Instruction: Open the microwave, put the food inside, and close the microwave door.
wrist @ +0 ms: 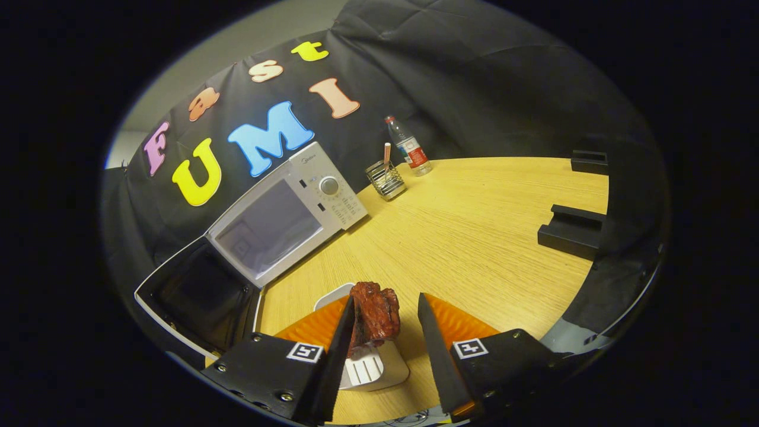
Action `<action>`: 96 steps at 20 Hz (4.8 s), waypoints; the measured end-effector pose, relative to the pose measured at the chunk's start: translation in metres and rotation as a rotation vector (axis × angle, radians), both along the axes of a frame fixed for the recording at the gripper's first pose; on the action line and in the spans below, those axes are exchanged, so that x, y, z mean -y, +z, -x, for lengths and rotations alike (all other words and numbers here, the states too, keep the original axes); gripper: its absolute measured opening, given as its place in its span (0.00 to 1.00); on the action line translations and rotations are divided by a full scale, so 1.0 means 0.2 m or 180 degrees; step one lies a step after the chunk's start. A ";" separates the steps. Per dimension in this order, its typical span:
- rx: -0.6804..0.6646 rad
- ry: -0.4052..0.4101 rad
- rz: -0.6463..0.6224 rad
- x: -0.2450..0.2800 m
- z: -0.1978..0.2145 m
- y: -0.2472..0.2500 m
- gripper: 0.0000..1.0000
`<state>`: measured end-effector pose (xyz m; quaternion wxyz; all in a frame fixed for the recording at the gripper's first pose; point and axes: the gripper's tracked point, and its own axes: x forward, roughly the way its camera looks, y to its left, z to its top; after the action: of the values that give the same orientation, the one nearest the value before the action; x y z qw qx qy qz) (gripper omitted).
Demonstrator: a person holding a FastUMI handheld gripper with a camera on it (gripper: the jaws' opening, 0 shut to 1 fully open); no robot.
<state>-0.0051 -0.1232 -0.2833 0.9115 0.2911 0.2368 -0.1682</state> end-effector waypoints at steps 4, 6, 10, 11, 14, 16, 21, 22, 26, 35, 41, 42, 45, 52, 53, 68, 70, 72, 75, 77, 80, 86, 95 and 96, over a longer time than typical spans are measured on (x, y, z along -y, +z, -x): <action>0.0018 0.0082 0.0031 -0.03 -0.04 0.01 0.39; 0.0218 0.0141 -0.0068 -0.07 -0.07 0.09 0.33; 0.0322 0.0196 0.0025 -0.09 -0.11 0.12 0.10; 0.0286 0.0213 0.0128 -0.10 -0.11 0.14 0.10; 0.0340 0.0276 0.0253 -0.13 -0.14 0.20 0.10; 0.0380 0.0247 0.0290 -0.14 -0.16 0.26 0.10; 0.0592 0.0173 0.0358 -0.16 -0.21 0.45 0.09; 0.0634 0.0179 0.0364 -0.18 -0.22 0.48 0.10; 0.0856 0.0163 0.0329 -0.26 -0.33 0.62 0.09; 0.1040 0.0266 0.0026 -0.52 -0.81 0.68 0.10; 0.1051 0.0336 -0.0157 -0.65 -1.14 0.64 0.09; 0.1025 0.0334 -0.0164 -0.66 -1.18 0.61 0.09; 0.0877 0.0352 -0.0128 -0.66 -1.27 0.51 0.09; 0.0942 0.0350 -0.0174 -0.73 -1.56 0.46 0.09; 0.0943 0.0334 -0.0221 -0.75 -1.60 0.43 0.09; 0.0880 0.0165 -0.0747 -0.73 -2.13 0.04 0.09; 0.0898 0.0155 -0.0817 -0.72 -2.15 0.02 0.09; 0.0916 0.0132 -0.0796 -0.70 -2.16 0.01 0.09; 0.0919 0.0119 -0.0725 -0.66 -2.15 0.00 0.10; 0.0878 0.0106 -0.0662 -0.64 -2.16 -0.01 0.10; 0.0529 0.0021 -0.0395 -0.57 -2.11 -0.10 0.56; 0.0614 -0.0016 0.0032 -0.41 -2.03 0.05 0.97; 0.0605 0.0133 0.0531 -0.37 -1.68 0.32 0.97; 0.0628 0.0167 0.0600 -0.38 -1.62 0.37 0.97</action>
<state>0.3189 -0.0468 -0.2089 0.9578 0.2130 0.1367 -0.1364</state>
